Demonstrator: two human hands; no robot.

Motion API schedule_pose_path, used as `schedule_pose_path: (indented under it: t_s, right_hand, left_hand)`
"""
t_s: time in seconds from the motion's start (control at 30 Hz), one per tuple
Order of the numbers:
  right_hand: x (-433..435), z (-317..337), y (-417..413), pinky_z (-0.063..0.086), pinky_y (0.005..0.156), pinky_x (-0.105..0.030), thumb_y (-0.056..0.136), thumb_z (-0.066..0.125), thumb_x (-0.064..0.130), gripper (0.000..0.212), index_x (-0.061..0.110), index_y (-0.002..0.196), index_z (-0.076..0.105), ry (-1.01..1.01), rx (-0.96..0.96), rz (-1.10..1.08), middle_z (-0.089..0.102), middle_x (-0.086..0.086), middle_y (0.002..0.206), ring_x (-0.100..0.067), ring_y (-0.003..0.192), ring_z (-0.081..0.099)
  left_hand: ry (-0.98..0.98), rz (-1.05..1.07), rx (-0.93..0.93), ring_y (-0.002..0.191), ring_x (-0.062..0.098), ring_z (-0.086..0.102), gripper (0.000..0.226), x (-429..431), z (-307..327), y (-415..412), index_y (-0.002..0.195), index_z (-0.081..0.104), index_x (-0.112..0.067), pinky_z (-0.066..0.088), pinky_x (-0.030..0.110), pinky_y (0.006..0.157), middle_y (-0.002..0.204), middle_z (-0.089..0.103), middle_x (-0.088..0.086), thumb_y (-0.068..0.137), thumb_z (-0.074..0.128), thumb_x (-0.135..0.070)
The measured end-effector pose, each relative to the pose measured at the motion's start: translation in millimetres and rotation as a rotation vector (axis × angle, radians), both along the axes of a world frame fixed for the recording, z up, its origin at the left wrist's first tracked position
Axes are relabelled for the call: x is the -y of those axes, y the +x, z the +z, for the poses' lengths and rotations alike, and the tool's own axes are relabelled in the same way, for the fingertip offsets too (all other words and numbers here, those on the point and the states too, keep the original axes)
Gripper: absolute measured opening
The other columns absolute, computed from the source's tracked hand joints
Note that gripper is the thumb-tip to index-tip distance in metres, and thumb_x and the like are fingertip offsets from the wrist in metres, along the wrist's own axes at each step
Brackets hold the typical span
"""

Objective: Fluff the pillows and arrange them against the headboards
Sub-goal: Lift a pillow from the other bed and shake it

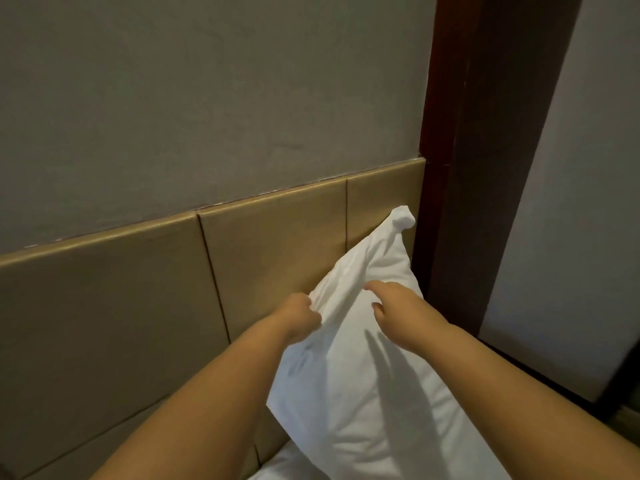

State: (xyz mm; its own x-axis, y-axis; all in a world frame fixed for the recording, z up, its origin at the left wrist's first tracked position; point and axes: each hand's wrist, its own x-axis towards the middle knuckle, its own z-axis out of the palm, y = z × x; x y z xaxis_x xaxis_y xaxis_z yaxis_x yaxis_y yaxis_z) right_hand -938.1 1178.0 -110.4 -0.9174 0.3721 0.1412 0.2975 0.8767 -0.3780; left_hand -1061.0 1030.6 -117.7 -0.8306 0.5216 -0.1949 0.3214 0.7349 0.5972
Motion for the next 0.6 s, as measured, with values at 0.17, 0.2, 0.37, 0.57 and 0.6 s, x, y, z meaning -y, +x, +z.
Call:
schedule_pose_path:
  t_s: [0.17,0.2,0.37,0.57,0.6]
  right_hand:
    - [12,1,-20,0.047,0.094,-0.032,0.097,0.043,0.007,0.059,0.035,0.146,0.028,-0.074,0.127,0.127,0.056,-0.009,0.130,-0.022,0.109,0.057]
    - [13,0,-24,0.048,0.094,-0.033,0.097,0.044,0.007,0.053,0.031,0.143,0.036,-0.056,0.176,0.128,0.057,-0.009,0.129,-0.025,0.110,0.057]
    - [2,6,-27,0.044,0.074,-0.031,0.094,0.047,0.006,0.025,0.002,0.113,0.063,0.111,0.281,-0.019,0.059,-0.009,0.095,-0.024,0.082,0.052]
    - [-16,34,5,0.040,0.066,-0.034,0.095,0.042,0.006,0.017,0.000,0.104,0.055,0.054,-0.019,-0.267,0.049,-0.012,0.086,-0.027,0.076,0.047]
    - [-21,38,9,0.040,0.066,-0.034,0.095,0.040,0.007,0.017,0.000,0.104,0.053,0.057,-0.050,-0.294,0.050,-0.013,0.087,-0.028,0.077,0.049]
  left_hand:
    - [0.133,-0.191,-0.073,0.087,0.021,0.058,0.018,-19,-8,36,0.102,0.065,-0.013,0.048,0.034,0.076,0.100,0.065,0.004,0.089,0.053,-0.016]
    - [0.150,-0.213,-0.107,0.084,0.022,0.057,0.014,-21,-8,39,0.097,0.064,-0.013,0.047,0.035,0.074,0.096,0.065,0.005,0.088,0.053,-0.016]
    - [0.235,-0.302,-0.206,0.073,0.018,0.046,0.021,-26,-5,45,0.073,0.045,-0.026,0.037,0.027,0.064,0.085,0.055,0.003,0.089,0.054,-0.016]
    - [0.195,-0.212,-0.567,0.098,0.021,0.046,0.015,-53,25,47,0.099,0.060,-0.020,0.037,0.029,0.074,0.105,0.052,0.001,0.090,0.049,-0.015]
    - [0.136,-0.185,-0.601,0.105,0.023,0.041,0.018,-56,30,47,0.103,0.060,-0.023,0.035,0.030,0.081,0.112,0.046,0.001,0.089,0.049,-0.018]
